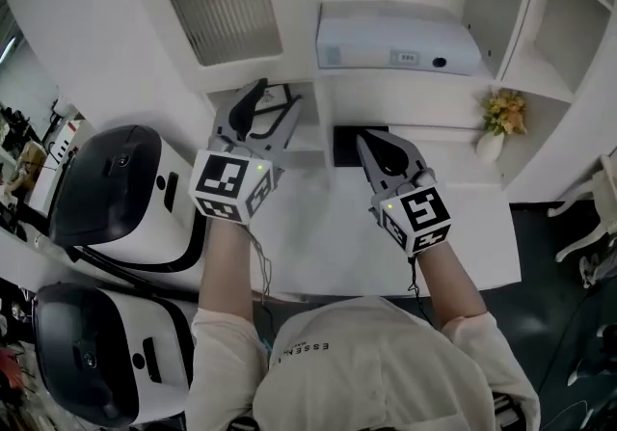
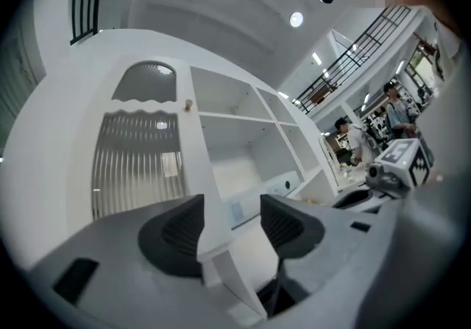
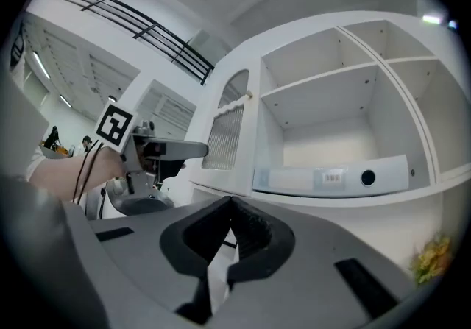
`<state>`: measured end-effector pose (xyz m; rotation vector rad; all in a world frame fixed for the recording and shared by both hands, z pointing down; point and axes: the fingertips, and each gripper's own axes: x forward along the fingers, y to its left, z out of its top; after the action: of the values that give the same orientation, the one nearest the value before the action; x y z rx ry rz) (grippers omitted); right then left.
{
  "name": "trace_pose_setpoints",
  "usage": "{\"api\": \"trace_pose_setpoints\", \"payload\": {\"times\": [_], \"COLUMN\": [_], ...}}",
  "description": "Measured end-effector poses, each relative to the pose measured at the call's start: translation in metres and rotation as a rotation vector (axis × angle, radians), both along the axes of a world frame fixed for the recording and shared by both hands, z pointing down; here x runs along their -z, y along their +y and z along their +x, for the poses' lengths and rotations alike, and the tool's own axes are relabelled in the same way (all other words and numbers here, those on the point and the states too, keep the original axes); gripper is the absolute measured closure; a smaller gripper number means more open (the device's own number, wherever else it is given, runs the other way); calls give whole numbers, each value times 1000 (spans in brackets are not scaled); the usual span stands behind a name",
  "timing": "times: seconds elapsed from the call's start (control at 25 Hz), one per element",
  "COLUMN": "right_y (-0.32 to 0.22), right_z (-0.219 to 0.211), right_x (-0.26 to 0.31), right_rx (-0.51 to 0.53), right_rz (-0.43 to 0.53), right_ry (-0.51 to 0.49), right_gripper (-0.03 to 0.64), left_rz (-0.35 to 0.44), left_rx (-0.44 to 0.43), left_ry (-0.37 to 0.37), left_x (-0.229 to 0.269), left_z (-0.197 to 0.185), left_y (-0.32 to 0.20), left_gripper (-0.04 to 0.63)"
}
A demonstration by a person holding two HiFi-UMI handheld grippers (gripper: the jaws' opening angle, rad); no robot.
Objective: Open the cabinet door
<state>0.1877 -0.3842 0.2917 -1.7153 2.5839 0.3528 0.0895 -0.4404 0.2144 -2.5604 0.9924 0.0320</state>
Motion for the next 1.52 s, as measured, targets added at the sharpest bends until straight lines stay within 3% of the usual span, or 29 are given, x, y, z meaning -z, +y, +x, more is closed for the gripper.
{"api": "trace_pose_setpoints", "payload": {"times": [0.2, 0.48, 0.72, 0.92, 1.16, 1.24, 1.32, 1.52], "right_y": [-11, -22, -30, -35, -33, -32, -32, -31], "right_z": [10, 9, 6, 11, 22, 25, 26, 24], "right_x": [16, 44, 54, 58, 60, 60, 60, 59], "right_rx": [-75, -120, -130, -144, -158, -162, -162, -158], "right_rz": [20, 67, 78, 78, 75, 78, 76, 70], "right_ry": [33, 70, 72, 85, 86, 82, 80, 85], "right_gripper": [603, 603, 603, 603, 603, 603, 603, 603], "left_rz": [142, 249, 274, 296, 319, 331, 345, 388], "left_rx": [-28, 9, 51, 75, 146, 169, 195, 243], "left_ry": [-21, -35, -120, -150, -222, -223, -202, -200], "left_x": [63, 140, 188, 223, 240, 242, 246, 250], "left_z": [13, 23, 34, 44, 56, 55, 52, 52], "left_y": [-27, -57, -73, -83, -88, -89, -92, -97], "left_gripper": [359, 359, 359, 359, 387, 405, 468, 487]}}
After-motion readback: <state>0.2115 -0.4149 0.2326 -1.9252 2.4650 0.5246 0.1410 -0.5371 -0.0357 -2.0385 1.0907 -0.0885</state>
